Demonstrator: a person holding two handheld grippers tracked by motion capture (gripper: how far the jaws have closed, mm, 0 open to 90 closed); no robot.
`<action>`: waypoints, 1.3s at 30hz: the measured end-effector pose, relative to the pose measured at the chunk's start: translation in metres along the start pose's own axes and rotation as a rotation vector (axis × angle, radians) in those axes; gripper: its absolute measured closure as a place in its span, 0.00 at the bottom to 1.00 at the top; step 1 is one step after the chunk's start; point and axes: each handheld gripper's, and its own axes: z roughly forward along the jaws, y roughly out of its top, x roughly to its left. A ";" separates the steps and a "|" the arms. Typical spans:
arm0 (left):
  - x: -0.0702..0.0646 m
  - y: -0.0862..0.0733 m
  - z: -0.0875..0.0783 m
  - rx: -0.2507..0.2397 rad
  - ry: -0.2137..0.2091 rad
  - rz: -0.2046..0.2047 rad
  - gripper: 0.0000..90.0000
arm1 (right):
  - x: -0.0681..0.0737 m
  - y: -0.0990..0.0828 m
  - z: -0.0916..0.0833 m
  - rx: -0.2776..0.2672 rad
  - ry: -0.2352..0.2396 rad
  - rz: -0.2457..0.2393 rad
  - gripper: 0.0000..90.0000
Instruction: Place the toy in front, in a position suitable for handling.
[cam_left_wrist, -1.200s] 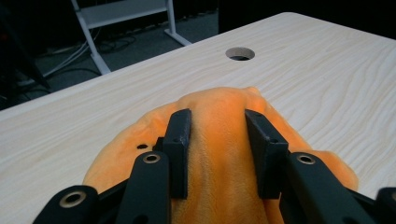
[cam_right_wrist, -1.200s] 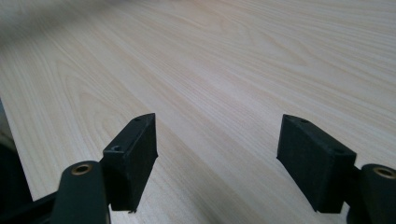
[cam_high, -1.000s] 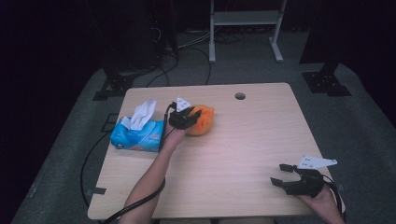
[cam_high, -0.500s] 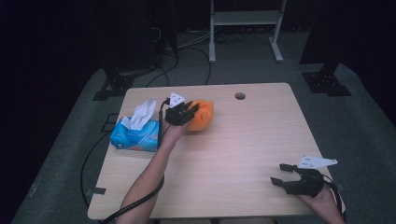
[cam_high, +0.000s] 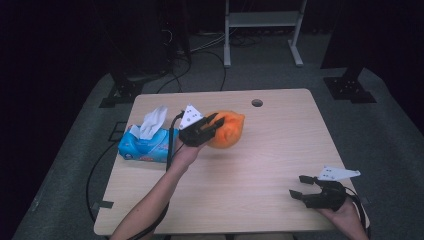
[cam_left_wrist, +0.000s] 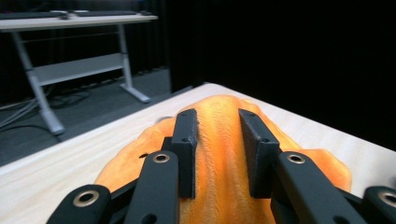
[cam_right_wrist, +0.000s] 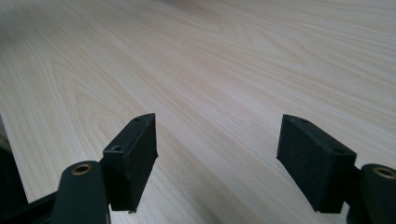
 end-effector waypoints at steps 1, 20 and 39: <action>-0.005 -0.001 -0.002 0.001 -0.010 0.007 0.77 | 0.000 0.000 0.000 0.000 0.000 0.000 0.31; -0.077 -0.056 -0.006 0.105 -0.203 0.017 0.78 | 0.002 0.001 0.003 0.011 0.004 -0.003 0.31; -0.092 -0.089 -0.013 0.134 -0.218 -0.020 0.71 | 0.055 0.049 0.033 -0.080 0.157 -0.071 0.28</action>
